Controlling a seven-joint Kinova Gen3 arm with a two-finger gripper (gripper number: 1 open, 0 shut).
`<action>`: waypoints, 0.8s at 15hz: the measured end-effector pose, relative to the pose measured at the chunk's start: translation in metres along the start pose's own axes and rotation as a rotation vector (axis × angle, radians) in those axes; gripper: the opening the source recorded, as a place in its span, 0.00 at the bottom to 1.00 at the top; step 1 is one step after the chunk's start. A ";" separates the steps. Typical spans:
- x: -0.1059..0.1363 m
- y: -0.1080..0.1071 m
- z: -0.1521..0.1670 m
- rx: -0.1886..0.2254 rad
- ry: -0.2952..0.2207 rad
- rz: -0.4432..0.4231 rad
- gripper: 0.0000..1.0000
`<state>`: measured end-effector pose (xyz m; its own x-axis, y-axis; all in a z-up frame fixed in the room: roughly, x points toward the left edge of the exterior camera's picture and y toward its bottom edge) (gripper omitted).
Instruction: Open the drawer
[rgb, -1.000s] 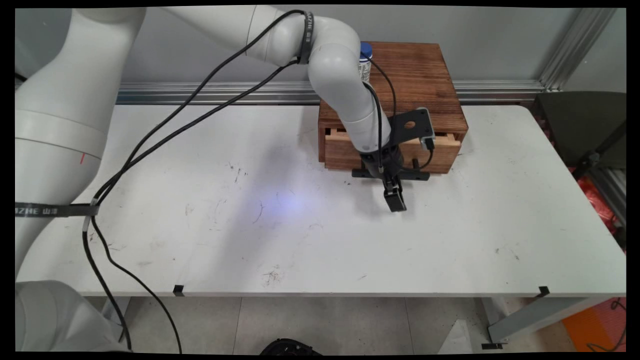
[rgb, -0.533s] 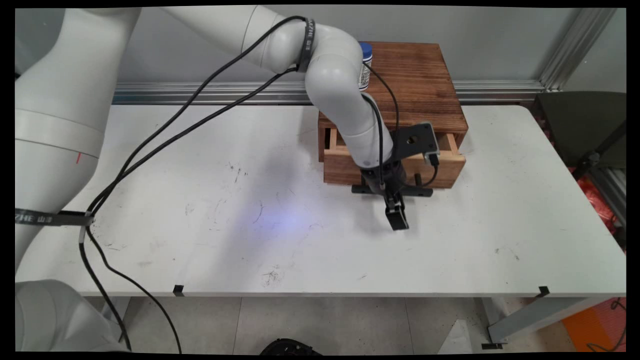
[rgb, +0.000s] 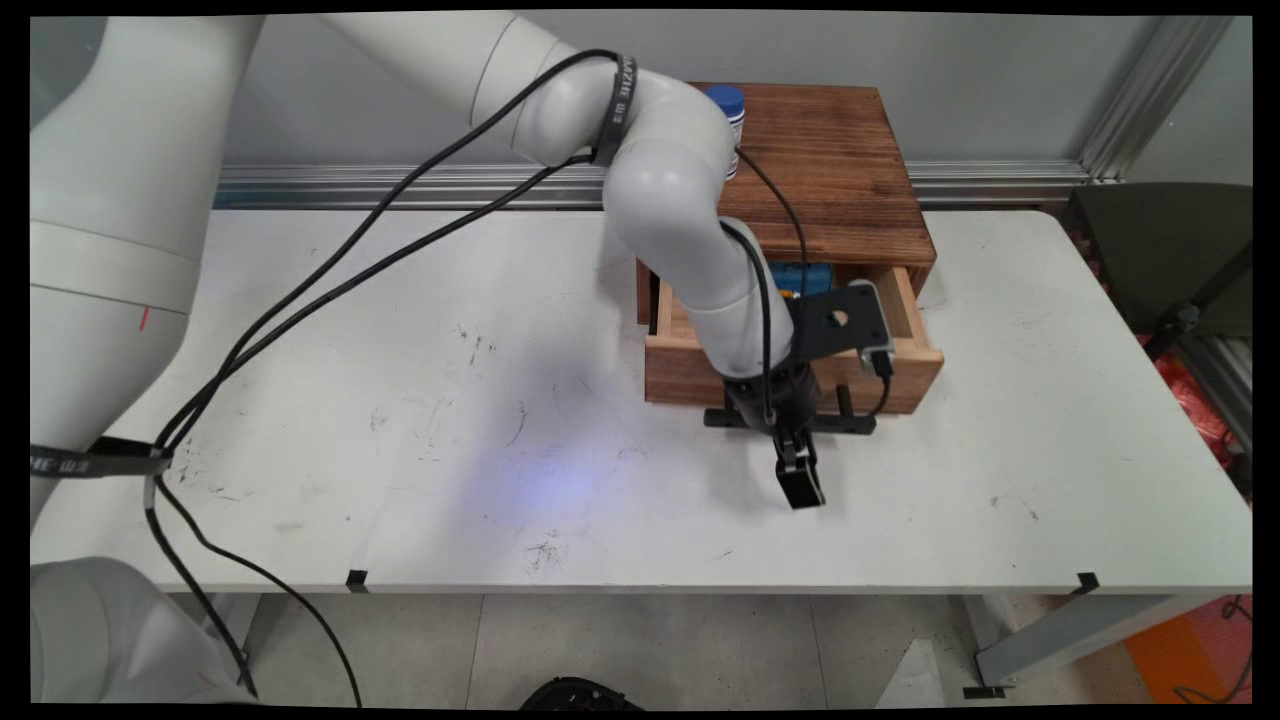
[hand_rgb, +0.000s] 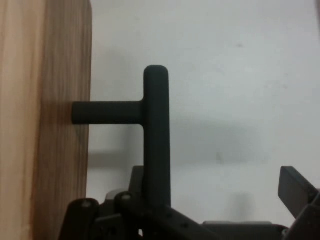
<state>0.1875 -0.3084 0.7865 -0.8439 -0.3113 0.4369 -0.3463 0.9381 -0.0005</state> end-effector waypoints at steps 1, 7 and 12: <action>0.000 0.006 0.000 -0.003 -0.001 -0.001 1.00; 0.003 0.047 -0.003 -0.021 -0.011 -0.003 1.00; 0.009 0.083 -0.006 -0.041 -0.016 -0.002 1.00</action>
<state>0.1537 -0.2322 0.7957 -0.8499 -0.3152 0.4222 -0.3312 0.9428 0.0372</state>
